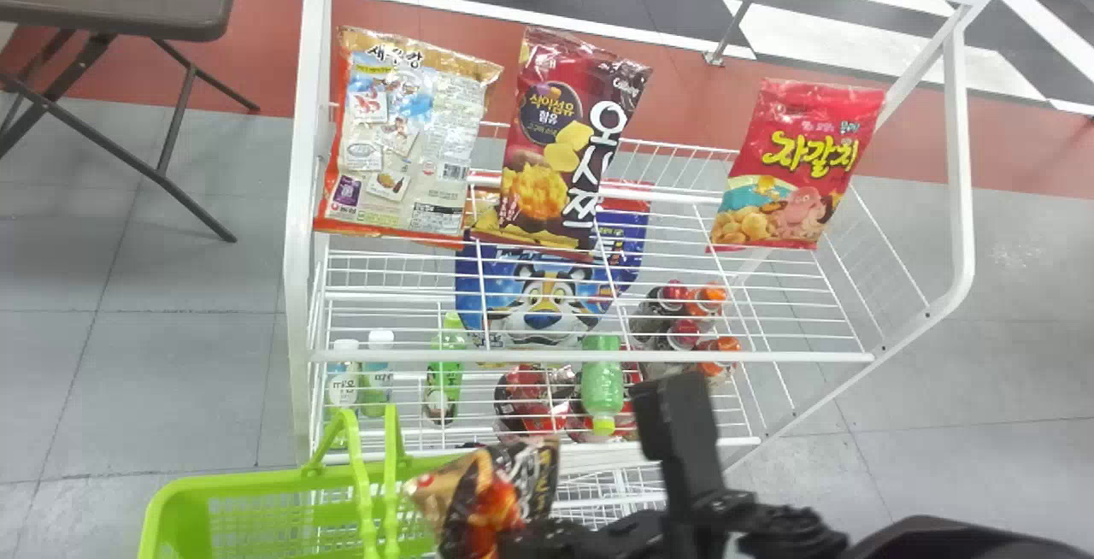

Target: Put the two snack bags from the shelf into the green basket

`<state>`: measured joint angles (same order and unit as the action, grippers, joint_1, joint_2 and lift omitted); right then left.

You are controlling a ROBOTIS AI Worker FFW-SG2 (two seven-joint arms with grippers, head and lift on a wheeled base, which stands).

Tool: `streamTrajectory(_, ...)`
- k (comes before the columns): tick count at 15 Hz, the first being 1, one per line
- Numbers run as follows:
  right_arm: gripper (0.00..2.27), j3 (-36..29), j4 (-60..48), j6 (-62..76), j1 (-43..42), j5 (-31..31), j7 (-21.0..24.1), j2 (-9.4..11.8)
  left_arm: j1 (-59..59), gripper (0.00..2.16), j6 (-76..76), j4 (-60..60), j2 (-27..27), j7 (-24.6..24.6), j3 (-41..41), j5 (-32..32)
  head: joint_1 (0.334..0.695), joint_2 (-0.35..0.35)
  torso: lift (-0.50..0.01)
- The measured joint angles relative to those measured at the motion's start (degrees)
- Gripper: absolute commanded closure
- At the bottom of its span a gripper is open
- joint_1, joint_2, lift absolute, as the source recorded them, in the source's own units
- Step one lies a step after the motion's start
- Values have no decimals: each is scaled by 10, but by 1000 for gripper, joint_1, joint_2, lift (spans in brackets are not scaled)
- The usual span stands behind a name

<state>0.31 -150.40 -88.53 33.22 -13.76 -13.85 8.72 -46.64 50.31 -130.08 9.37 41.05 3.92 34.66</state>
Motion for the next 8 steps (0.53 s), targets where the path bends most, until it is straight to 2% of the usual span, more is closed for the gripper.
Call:
streamTrajectory(5, 2013, 106, 61, 15, -22, 44, 14, 2, -7, 1899, 10, -16, 4, 4, 8, 0, 695, -350, -12)
streamTrajectory(6, 1926, 122, 76, 20, -28, 49, 15, 2, -7, 1899, 10, -17, 5, 4, 9, 0, 695, -341, -12)
streamTrajectory(7, 1406, 135, 90, 23, -34, 53, 17, 1, -8, 1899, 10, -19, 6, 4, 11, 0, 695, -317, -12)
streamTrajectory(8, 545, 142, 100, 24, -38, 54, 17, 1, -8, 1899, 10, -20, 8, 4, 11, 0, 695, -306, -12)
